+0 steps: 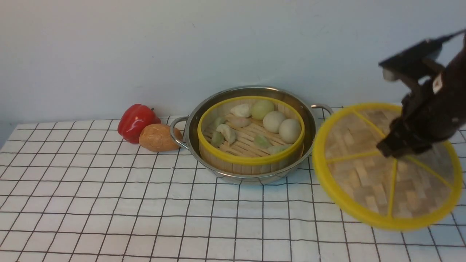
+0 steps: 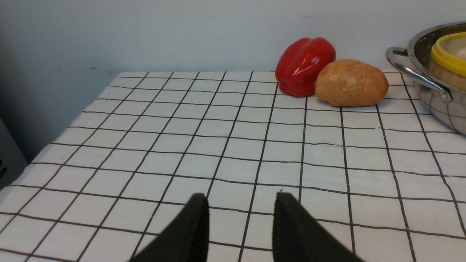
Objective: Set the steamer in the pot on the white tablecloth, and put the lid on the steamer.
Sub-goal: 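Place the bamboo steamer lid onto the steamer basket in the pot with the right gripper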
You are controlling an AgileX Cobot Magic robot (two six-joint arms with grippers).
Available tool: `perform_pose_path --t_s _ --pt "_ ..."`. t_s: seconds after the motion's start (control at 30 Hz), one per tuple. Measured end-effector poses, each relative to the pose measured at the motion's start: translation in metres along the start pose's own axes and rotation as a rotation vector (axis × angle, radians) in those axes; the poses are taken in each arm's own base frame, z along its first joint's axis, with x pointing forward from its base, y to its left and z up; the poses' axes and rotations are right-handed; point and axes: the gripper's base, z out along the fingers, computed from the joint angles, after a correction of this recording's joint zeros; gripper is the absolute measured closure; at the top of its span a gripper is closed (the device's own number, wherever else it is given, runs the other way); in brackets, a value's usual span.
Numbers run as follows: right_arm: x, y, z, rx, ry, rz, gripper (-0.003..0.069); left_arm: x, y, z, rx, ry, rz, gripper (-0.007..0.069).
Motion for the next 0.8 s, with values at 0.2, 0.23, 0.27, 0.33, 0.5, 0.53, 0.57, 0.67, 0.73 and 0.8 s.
perform_pose_path --t_s 0.2,0.23,0.27,0.33,0.5,0.53,0.57,0.67,0.73,0.8 --pt "-0.052 0.008 -0.023 -0.132 -0.206 -0.173 0.0512 0.0 0.0 0.0 0.0 0.0 0.0 0.0382" --pt "-0.054 0.009 -0.021 -0.138 -0.207 -0.181 0.0512 0.0 0.0 0.0 0.0 0.0 0.0 0.0382" --pt "-0.065 0.009 -0.021 -0.15 -0.231 -0.206 0.0512 0.0 0.0 0.0 0.0 0.0 0.0 0.0382" --pt "-0.074 0.008 -0.016 -0.16 -0.233 -0.228 0.0512 0.0 0.0 0.0 0.0 0.0 0.0 0.0382" --pt "-0.104 0.01 0.017 -0.163 -0.199 -0.33 0.0512 0.0 0.0 0.0 0.0 0.0 0.0 0.0382" --pt "-0.111 0.014 0.024 -0.157 -0.203 -0.363 0.0512 0.0 0.0 0.0 0.0 0.0 0.0 0.0382" --pt "-0.118 0.018 0.034 -0.151 -0.196 -0.399 0.0512 0.0 0.0 0.0 0.0 0.0 0.0 0.0382" --pt "-0.127 0.026 0.044 -0.145 -0.201 -0.446 0.0512 0.0 0.0 0.0 0.0 0.0 0.0 0.0382" --pt "-0.136 0.038 0.064 -0.145 -0.189 -0.51 0.0512 0.0 0.0 0.0 0.0 0.0 0.0 0.0382" --pt "-0.141 0.044 0.076 -0.143 -0.182 -0.545 0.0512 0.0 0.0 0.0 0.0 0.0 0.0 0.0382"
